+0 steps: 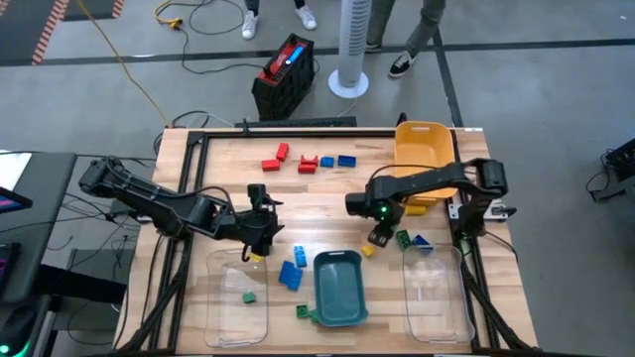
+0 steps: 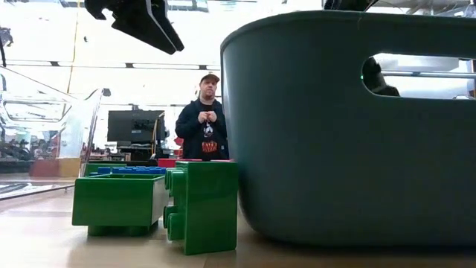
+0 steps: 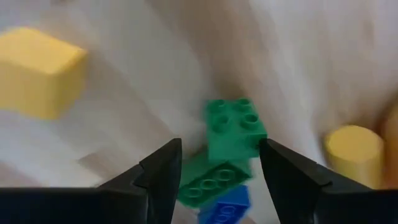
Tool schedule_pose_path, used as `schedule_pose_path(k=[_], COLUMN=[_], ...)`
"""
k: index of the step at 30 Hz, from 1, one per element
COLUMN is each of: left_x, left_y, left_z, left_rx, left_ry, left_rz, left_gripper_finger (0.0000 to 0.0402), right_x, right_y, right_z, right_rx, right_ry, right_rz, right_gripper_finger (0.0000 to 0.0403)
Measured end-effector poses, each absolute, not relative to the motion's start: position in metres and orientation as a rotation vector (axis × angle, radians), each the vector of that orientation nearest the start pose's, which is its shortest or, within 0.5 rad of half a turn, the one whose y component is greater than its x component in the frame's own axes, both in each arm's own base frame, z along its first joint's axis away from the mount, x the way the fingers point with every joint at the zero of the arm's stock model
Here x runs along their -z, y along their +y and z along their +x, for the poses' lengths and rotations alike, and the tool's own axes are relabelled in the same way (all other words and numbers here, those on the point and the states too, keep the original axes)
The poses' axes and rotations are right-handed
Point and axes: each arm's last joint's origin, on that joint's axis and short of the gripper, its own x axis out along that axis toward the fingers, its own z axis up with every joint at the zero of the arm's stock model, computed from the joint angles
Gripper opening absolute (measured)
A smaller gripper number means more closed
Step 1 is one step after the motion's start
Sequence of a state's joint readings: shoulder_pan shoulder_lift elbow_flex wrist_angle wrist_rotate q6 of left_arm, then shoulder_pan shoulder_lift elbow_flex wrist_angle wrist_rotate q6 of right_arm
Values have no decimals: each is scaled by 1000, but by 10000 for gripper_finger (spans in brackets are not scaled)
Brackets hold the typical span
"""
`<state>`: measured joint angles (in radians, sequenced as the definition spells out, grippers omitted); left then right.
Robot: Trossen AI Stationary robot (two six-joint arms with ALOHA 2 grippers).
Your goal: Sort blocks
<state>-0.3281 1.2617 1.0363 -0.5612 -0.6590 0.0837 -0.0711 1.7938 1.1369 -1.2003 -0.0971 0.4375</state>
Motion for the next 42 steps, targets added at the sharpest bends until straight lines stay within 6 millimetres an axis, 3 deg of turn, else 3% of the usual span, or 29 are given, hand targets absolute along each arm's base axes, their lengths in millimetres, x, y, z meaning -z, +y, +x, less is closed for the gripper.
schedule_pose_path(k=[5, 18, 21, 28, 42], left_x=[-294, -294, -294, -293, -291], left_y=[-67, -67, -67, -67, -66], left_z=[247, 247, 247, 246, 244], left_rx=[-282, -284, -283, -286, -298], left_ry=[715, 714, 714, 723, 745], left_rz=[448, 445, 446, 441, 420], left_gripper_finger=[290, 290, 290, 290, 290], right_x=[-159, -165, -171, -171, -170], right_y=[-13, 0, 10, 39, 28], right_z=[283, 283, 287, 298, 301], right_rx=[387, 445, 381, 23, -92], right_ry=[1859, 1862, 1846, 1740, 1723], right_rz=[397, 205, 88, -217, -314], right_gripper_finger=[234, 235, 235, 237, 295])
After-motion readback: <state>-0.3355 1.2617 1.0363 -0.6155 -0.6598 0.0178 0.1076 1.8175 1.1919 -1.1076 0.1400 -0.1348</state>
